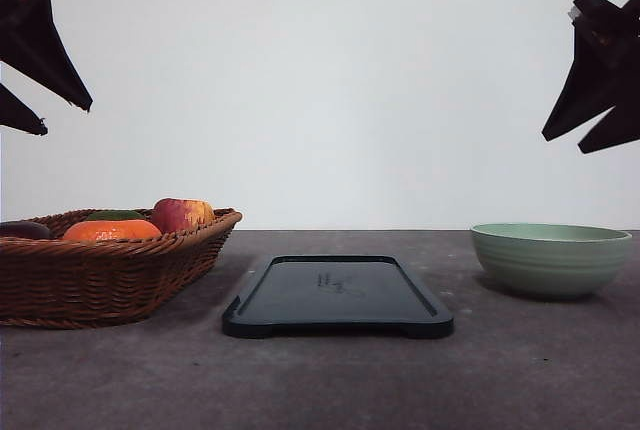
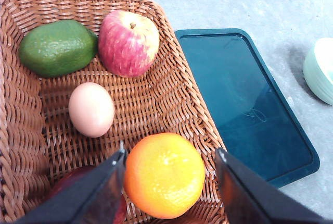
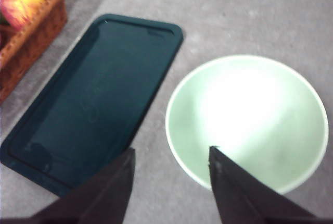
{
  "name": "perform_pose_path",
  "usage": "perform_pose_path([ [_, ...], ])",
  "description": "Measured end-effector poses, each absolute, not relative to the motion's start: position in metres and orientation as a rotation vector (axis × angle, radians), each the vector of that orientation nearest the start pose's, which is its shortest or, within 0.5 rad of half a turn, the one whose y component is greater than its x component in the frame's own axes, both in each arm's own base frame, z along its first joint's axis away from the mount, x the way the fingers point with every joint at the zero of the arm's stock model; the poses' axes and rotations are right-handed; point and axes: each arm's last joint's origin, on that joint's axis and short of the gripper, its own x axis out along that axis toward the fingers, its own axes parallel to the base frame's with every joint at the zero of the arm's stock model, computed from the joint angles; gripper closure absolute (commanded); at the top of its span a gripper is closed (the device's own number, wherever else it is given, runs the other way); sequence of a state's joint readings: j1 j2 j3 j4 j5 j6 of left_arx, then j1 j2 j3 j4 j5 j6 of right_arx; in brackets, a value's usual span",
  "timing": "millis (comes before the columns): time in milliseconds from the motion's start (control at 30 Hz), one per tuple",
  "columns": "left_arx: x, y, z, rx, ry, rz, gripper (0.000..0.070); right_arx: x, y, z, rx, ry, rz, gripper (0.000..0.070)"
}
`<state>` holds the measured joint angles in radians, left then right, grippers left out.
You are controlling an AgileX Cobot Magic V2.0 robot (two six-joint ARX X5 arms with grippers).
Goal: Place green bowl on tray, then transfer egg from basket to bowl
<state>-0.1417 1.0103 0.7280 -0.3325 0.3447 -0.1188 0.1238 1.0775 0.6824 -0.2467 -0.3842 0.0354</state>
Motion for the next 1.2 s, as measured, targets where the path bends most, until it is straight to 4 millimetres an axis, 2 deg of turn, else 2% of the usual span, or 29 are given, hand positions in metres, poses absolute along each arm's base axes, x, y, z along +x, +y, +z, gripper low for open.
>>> perform_pose_path([
  [167,0.206,-0.039,0.262,-0.176,0.645,-0.434,0.035,0.219,0.036,0.252,0.132,0.741,0.407,0.0366],
  [333,0.206,-0.039,0.262,-0.176,0.645,-0.434,0.035,0.231,0.031,0.272,0.12,0.876,0.267,0.0366],
  [500,0.206,-0.039,0.262,-0.176,0.646,-0.434,0.035,0.247,0.025,0.281,0.121,0.958,0.199,0.0366],
  [667,0.206,-0.039,0.262,-0.176,0.645,-0.434,0.035,0.267,0.02,0.27,0.128,1.008,0.161,0.0367],
  [967,0.206,-0.039,0.262,-0.177,0.646,-0.433,0.035,0.299,0.009,0.227,0.145,1.109,0.113,0.0373],
  [1033,0.206,-0.039,0.262,-0.177,0.646,-0.433,0.035,0.305,0.008,0.221,0.147,1.11,0.109,0.0399],
  [1100,0.206,-0.039,0.262,-0.177,0.646,-0.433,0.035,0.31,0.008,0.215,0.148,1.112,0.108,0.0456],
  [1200,0.206,-0.039,0.262,-0.177,0.645,-0.433,0.035,0.316,0.008,0.208,0.147,1.108,0.109,0.0609],
])
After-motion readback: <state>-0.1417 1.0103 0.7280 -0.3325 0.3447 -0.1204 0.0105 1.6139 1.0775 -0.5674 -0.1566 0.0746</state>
